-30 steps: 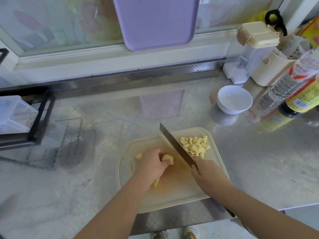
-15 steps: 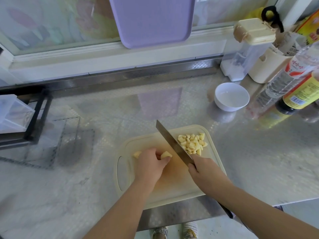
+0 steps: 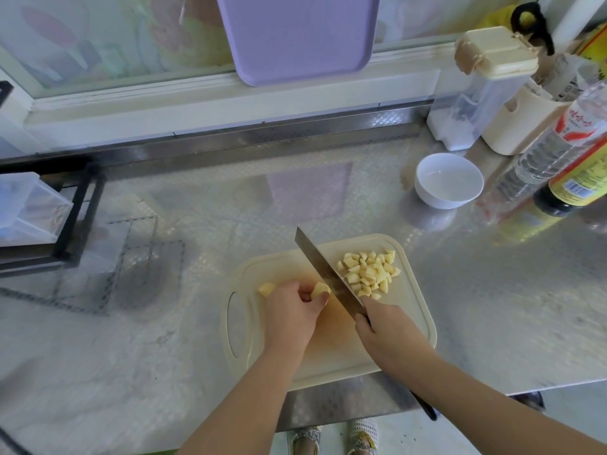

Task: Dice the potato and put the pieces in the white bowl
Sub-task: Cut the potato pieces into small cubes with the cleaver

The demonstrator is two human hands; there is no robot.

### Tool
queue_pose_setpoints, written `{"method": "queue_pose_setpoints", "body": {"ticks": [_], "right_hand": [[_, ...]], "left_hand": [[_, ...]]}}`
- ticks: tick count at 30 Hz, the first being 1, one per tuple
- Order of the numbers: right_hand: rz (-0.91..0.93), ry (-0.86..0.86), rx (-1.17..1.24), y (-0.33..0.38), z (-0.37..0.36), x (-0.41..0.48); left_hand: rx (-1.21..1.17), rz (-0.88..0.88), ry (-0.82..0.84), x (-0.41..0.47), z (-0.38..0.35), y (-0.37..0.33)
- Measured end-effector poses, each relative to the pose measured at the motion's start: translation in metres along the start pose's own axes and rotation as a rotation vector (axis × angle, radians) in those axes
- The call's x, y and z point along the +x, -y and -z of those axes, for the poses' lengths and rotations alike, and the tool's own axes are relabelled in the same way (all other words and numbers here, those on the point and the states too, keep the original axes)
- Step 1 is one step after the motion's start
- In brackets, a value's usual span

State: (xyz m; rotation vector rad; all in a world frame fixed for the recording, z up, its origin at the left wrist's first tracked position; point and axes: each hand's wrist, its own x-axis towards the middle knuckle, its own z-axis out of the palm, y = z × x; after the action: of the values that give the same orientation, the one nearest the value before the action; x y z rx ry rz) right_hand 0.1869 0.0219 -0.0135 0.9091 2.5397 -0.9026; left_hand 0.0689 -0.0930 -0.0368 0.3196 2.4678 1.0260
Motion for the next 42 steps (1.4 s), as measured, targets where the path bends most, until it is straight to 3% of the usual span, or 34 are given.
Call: {"method": "queue_pose_setpoints", "body": {"ticks": [20, 25, 42], "right_hand": [[0.014, 0.079, -0.038, 0.007, -0.006, 0.018], [-0.042, 0.011, 0.012, -0.003, 0.004, 0.018], [0.091, 0.052, -0.047, -0.008, 0.016, 0.007]], "left_hand": [[0.048, -0.081, 0.057, 0.004, 0.002, 0.008], [0.169, -0.206, 0.103, 0.008, 0.005, 0.003], [0.159, -0.338, 0.040, 0.011, 0.008, 0.004]]}}
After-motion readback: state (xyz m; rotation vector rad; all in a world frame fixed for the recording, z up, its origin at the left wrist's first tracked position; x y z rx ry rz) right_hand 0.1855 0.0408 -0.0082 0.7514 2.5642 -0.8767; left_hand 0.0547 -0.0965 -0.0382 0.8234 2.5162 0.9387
